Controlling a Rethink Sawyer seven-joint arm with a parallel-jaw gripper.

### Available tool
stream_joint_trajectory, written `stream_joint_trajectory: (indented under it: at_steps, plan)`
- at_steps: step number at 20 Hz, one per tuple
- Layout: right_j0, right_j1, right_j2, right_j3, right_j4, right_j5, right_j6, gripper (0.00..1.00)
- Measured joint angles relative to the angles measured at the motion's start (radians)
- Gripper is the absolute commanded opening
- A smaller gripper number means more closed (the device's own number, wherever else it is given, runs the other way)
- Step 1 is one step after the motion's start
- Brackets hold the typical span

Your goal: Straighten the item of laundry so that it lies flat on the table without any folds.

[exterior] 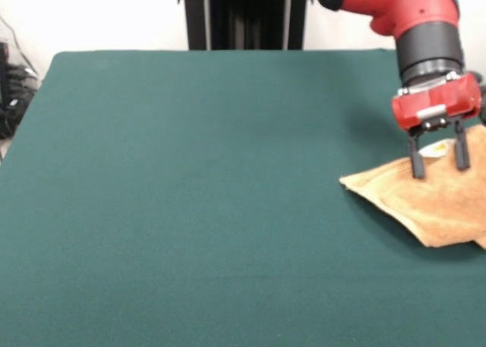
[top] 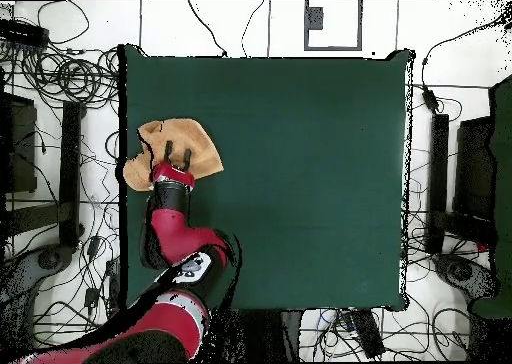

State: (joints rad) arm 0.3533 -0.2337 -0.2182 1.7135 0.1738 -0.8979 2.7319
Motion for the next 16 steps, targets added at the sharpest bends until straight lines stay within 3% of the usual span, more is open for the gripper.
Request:
stream_joint_trajectory:
  at_steps: [6, 8, 11, 16]
  plan:
    - [-0.067, -0.021, 0.079, -0.003, -0.092, 0.001, 0.0, 1.0]
    - [-0.1, -0.025, 0.109, -0.006, -0.142, 0.009, 0.0, 1.0]
    - [-0.192, -0.018, 0.182, -0.026, -0.288, 0.052, 0.0, 1.0]
    - [-0.256, -0.008, 0.226, -0.045, -0.373, 0.099, 0.0, 1.0]
